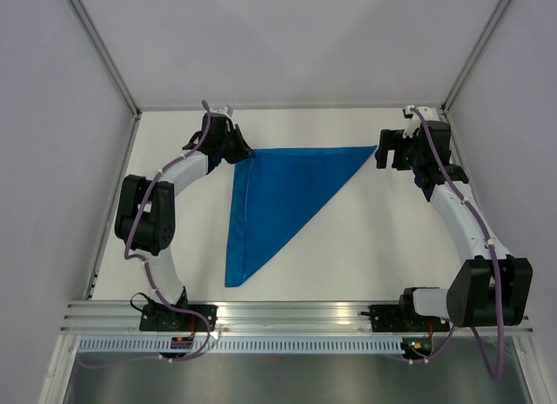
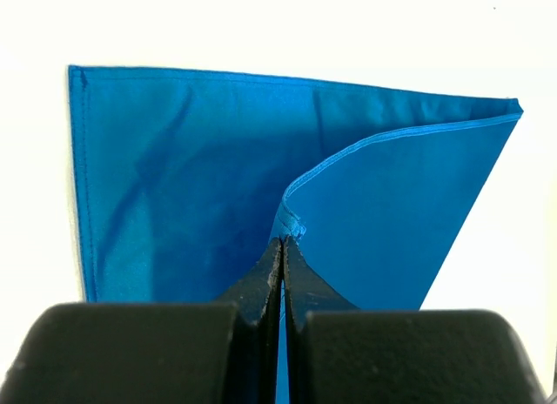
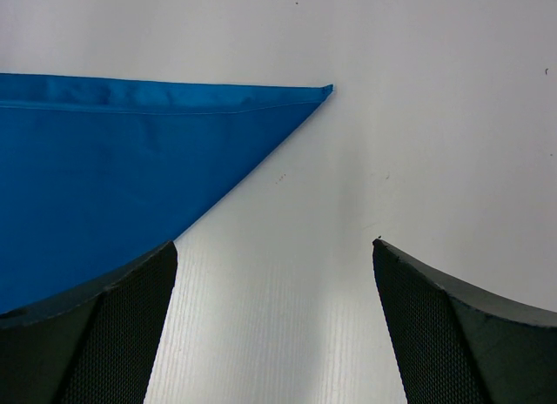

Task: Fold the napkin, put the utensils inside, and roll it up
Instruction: Fold the napkin, then grab a utensil with the left arm, then place the utensil onto the napkin

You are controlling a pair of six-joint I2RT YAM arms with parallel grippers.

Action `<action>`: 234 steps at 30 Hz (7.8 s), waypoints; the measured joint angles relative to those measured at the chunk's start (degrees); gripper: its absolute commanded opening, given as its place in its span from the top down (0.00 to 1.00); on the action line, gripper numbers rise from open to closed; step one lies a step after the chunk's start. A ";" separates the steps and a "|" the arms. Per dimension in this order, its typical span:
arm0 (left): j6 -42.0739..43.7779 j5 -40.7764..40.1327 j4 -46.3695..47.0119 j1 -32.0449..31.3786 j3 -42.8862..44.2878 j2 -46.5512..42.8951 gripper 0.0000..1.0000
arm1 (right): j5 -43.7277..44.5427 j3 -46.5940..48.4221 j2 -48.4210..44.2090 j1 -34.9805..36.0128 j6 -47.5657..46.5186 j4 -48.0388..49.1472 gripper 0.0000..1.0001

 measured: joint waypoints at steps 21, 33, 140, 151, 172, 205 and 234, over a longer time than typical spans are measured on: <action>0.04 2.16 -3.30 3.41 5.75 3.48 0.98 | 0.00 0.00 0.00 0.00 -0.20 -0.04 0.02; 0.04 2.60 -4.20 4.55 7.76 5.81 0.98 | 0.02 0.00 0.13 0.00 -0.46 -0.04 0.02; 22.08 -25.62 -26.08 19.54 24.17 20.61 0.64 | -7.58 0.00 -1.03 0.00 -0.35 -2.08 0.02; 21.90 -22.99 -24.41 19.54 22.62 20.04 0.86 | -7.91 0.00 -1.03 0.00 0.00 -2.05 0.02; 21.79 -12.15 -25.46 19.50 11.50 7.54 0.98 | -8.13 0.00 -1.01 0.00 0.02 -2.08 0.02; 32.52 -3.15 -16.65 -23.98 -9.46 -10.23 0.98 | -7.34 -0.04 -0.11 0.00 -0.02 -1.79 0.02; 34.91 -5.97 -14.71 -27.04 4.98 7.85 0.98 | -7.28 -0.04 -0.09 0.00 -0.22 -1.66 0.02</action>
